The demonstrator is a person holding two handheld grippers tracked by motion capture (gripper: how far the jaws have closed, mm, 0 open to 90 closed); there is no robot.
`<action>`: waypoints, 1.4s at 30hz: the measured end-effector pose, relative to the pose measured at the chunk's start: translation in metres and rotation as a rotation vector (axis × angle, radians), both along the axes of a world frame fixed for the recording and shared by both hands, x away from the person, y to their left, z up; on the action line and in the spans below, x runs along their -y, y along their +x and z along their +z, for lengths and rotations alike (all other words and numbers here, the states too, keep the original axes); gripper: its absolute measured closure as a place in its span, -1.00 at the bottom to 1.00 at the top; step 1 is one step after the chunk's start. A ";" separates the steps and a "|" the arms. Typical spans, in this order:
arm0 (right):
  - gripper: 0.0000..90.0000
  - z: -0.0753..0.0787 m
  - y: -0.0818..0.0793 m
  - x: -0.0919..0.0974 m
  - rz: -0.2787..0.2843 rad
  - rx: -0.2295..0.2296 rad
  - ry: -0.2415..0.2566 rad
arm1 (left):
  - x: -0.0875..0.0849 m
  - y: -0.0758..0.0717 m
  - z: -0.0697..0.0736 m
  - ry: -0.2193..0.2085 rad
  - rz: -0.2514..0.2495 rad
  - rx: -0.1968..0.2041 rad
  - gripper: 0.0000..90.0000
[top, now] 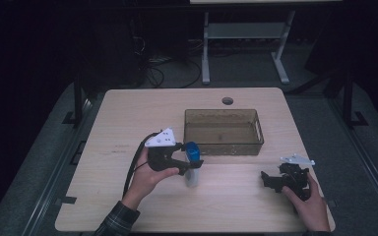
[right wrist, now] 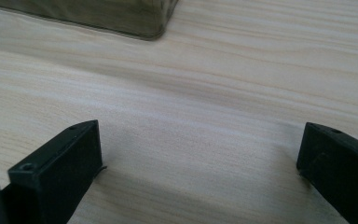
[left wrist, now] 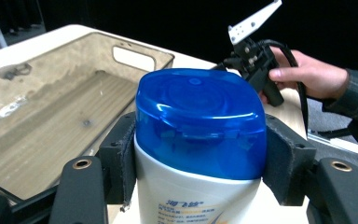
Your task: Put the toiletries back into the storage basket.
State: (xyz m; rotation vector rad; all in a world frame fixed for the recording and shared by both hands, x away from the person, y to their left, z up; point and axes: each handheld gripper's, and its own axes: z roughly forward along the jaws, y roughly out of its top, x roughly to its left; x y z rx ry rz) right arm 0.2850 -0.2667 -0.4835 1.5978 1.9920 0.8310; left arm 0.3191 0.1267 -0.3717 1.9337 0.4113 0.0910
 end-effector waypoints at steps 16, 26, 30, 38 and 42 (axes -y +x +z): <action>-1.00 0.000 0.000 0.000 0.000 0.001 0.000 | 0.001 0.025 0.025 -0.053 0.044 0.019 -0.18; -1.00 0.000 0.000 0.000 0.001 0.000 0.000 | 0.005 0.039 0.040 -0.070 0.056 0.028 -0.18; -1.00 0.000 0.000 0.000 0.001 -0.001 0.000 | 0.006 0.042 0.043 -0.071 0.061 0.032 -0.18; -1.00 0.000 0.000 0.000 0.001 0.001 0.001 | 0.006 0.052 0.050 -0.084 0.072 0.036 -0.18; -1.00 0.000 0.000 0.000 0.001 0.001 0.001 | 0.006 0.057 0.053 -0.088 0.077 0.037 -0.18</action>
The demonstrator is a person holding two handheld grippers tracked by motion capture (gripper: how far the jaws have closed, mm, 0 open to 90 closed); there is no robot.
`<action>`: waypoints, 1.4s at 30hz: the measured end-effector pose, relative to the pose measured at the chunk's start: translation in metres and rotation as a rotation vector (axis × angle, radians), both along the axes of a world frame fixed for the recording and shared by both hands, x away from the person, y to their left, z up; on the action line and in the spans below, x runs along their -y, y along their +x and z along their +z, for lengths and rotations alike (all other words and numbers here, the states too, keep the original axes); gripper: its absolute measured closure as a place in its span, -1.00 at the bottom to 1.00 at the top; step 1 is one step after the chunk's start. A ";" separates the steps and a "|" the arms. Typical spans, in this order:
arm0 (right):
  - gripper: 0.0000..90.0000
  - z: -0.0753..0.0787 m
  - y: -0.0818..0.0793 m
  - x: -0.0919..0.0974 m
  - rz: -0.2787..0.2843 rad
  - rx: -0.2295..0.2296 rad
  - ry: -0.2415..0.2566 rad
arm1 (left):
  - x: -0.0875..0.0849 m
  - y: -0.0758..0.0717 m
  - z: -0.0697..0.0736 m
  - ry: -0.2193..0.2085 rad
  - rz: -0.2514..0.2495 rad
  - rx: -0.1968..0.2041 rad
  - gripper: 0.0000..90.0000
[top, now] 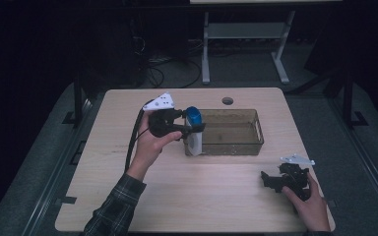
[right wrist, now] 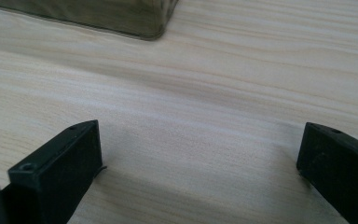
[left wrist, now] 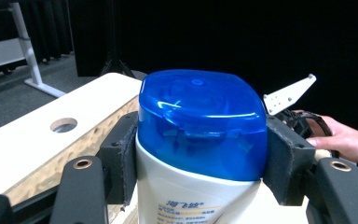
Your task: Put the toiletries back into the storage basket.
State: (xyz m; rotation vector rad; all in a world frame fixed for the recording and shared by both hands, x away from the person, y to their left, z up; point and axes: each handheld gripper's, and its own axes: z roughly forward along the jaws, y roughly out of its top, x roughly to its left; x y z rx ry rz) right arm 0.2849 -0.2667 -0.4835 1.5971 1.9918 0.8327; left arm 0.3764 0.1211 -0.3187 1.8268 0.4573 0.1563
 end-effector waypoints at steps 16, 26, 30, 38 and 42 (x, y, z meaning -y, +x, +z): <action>-1.00 0.000 0.000 0.000 0.000 -0.001 -0.001 | 0.003 0.024 -0.001 0.010 0.088 0.031 -0.18; -1.00 0.000 0.000 0.000 0.000 -0.002 -0.001 | 0.005 0.036 -0.014 0.018 0.131 0.027 -0.18; -1.00 0.000 0.000 0.000 0.001 0.002 -0.002 | 0.004 0.039 -0.018 0.023 0.129 0.019 -0.18; -1.00 0.000 0.000 0.000 0.000 -0.001 -0.001 | 0.003 0.043 -0.028 0.027 0.134 0.000 -0.18; -1.00 0.000 0.000 0.000 -0.001 0.000 0.000 | 0.002 0.044 -0.033 0.038 0.130 -0.009 -0.18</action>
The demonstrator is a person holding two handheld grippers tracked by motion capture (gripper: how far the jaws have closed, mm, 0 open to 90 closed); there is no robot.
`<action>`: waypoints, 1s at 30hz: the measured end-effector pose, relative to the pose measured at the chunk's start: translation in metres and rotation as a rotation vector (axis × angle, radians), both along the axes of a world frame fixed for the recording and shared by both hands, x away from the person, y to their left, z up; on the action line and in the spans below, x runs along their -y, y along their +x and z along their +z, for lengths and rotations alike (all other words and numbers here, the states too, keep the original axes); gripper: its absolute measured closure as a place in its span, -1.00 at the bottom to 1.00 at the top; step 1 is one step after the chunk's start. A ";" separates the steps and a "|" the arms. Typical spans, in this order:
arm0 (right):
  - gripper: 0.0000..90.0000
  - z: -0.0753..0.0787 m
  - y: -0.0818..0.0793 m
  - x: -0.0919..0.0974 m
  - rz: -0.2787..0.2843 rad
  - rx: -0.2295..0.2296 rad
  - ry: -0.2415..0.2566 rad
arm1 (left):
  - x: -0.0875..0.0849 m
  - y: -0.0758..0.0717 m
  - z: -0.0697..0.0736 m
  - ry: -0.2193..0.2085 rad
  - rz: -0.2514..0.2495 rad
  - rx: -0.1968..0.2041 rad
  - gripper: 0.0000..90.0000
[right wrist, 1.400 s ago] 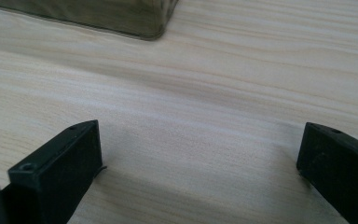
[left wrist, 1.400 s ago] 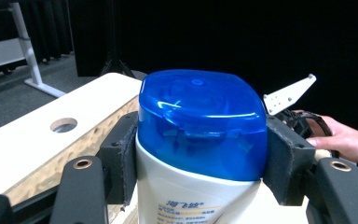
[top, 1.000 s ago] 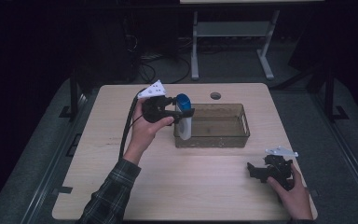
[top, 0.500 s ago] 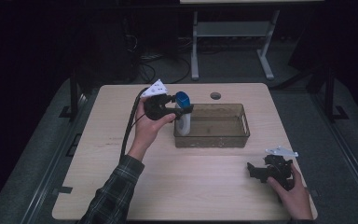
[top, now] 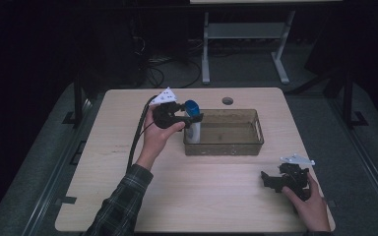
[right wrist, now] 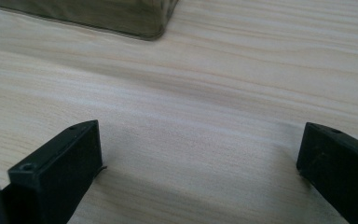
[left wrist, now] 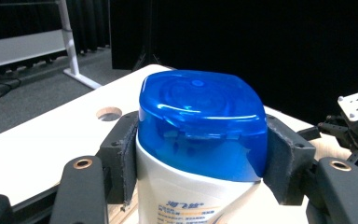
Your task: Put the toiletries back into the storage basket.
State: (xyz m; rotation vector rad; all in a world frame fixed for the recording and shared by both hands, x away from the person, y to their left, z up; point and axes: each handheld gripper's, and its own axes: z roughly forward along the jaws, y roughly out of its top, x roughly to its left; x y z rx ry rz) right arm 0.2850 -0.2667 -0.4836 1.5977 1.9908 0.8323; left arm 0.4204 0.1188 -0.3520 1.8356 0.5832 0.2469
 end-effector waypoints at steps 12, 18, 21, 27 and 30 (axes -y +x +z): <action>-1.00 0.000 0.000 0.000 0.001 -0.001 -0.001 | -0.003 0.002 -0.015 0.000 0.009 -0.019 -0.18; -1.00 0.000 0.000 0.000 0.001 -0.001 -0.001 | -0.002 0.003 -0.022 0.008 0.008 -0.027 -0.18; -1.00 0.000 0.000 0.000 0.001 -0.001 -0.001 | -0.002 0.003 -0.026 0.010 0.008 -0.033 -0.18; -1.00 0.000 0.000 0.000 0.001 -0.001 -0.001 | -0.002 0.003 -0.034 0.017 0.008 -0.045 -0.18; -1.00 0.000 0.000 0.000 0.001 -0.001 -0.001 | -0.003 0.003 -0.037 0.018 0.005 -0.054 -0.18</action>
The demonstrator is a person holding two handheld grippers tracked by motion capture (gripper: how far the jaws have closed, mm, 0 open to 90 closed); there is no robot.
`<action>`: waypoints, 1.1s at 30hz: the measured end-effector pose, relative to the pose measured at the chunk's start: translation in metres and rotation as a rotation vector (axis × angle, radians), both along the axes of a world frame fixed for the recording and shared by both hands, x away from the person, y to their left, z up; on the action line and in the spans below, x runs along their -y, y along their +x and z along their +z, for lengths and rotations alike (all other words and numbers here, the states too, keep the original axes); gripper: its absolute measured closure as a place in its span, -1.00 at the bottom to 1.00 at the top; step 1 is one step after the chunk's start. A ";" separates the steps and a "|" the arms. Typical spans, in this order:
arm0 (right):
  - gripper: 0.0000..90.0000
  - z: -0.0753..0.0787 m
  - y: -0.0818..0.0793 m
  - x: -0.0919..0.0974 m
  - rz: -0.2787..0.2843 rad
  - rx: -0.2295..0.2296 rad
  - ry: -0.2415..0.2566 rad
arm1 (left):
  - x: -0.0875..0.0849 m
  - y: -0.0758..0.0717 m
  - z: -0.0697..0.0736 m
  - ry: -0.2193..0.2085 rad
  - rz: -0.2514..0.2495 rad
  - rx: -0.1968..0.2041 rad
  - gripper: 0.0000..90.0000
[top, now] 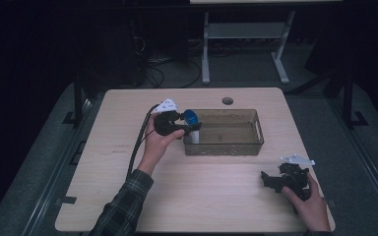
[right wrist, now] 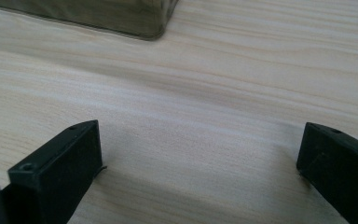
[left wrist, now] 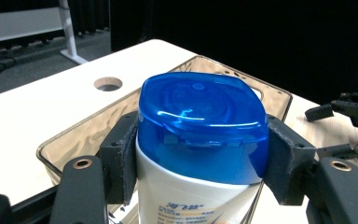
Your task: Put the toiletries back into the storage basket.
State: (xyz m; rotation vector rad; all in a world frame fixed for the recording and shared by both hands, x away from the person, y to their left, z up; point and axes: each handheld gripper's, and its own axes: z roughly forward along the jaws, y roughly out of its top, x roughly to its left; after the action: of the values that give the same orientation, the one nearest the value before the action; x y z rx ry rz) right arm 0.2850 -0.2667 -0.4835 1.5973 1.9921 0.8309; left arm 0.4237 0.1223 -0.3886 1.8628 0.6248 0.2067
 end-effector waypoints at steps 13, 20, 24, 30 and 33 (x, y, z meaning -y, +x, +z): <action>-1.00 0.000 0.000 0.000 0.000 0.001 0.000 | 0.002 -0.001 -0.001 0.012 -0.034 0.017 -0.20; -1.00 0.000 0.000 0.000 -0.001 0.001 0.000 | 0.004 -0.003 0.000 0.019 -0.043 0.018 -0.34; -1.00 0.000 0.000 0.000 0.000 0.001 0.000 | 0.003 -0.004 0.002 0.012 -0.039 0.024 -0.41; -1.00 0.000 0.000 0.000 0.000 0.001 0.000 | -0.003 -0.005 0.007 0.014 -0.033 0.027 -0.41; -1.00 0.000 0.000 0.000 -0.001 0.001 0.000 | -0.008 -0.006 0.010 0.013 -0.030 0.030 -0.41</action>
State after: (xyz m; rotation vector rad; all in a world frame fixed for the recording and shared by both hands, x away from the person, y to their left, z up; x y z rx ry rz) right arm 0.2850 -0.2667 -0.4836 1.5973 1.9906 0.8316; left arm 0.4172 0.1301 -0.3784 1.8775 0.5757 0.2190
